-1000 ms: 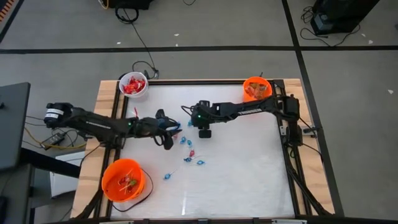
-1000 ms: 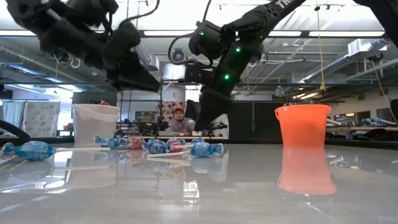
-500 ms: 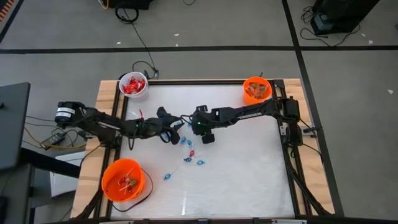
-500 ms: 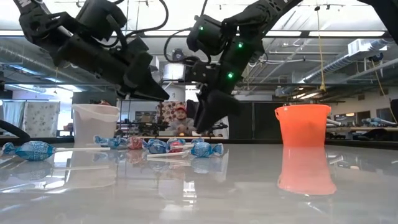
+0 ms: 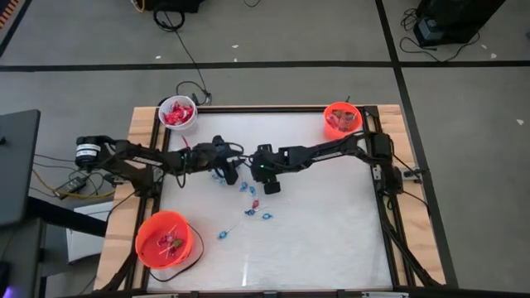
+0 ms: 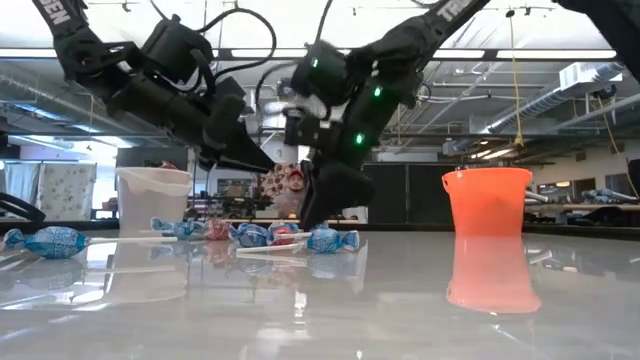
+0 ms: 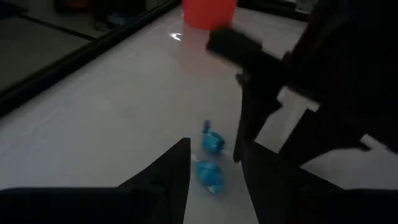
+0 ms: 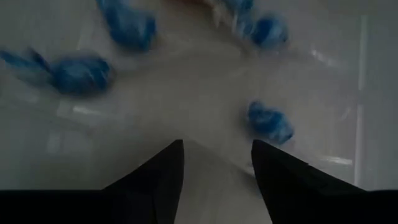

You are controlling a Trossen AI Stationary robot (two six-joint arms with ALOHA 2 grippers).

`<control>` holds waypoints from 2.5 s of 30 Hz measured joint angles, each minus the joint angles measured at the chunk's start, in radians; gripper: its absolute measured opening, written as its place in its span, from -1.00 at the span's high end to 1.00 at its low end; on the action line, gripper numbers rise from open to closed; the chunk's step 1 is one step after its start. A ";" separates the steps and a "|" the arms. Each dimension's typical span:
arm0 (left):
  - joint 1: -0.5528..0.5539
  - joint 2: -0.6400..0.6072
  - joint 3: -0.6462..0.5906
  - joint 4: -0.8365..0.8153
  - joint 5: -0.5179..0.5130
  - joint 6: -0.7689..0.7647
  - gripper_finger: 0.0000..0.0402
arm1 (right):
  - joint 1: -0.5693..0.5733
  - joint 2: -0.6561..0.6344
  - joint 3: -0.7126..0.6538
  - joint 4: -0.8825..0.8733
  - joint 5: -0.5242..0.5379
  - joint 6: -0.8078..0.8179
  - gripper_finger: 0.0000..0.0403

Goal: Sort candy by brand, put in halloween buckets
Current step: Put the blue lollipop into the bottom orange bucket

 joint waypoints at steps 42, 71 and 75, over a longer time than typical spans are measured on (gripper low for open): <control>0.155 0.002 0.000 -0.141 0.084 -0.035 0.27 | -0.142 0.075 0.110 -0.154 -0.247 0.017 0.27; -0.015 0.007 -0.001 -0.163 0.091 -0.029 0.27 | -0.023 0.026 0.101 0.011 0.080 0.080 0.57; -0.026 0.007 -0.001 -0.170 0.083 -0.028 0.27 | -0.008 0.026 0.101 0.026 0.115 0.064 0.56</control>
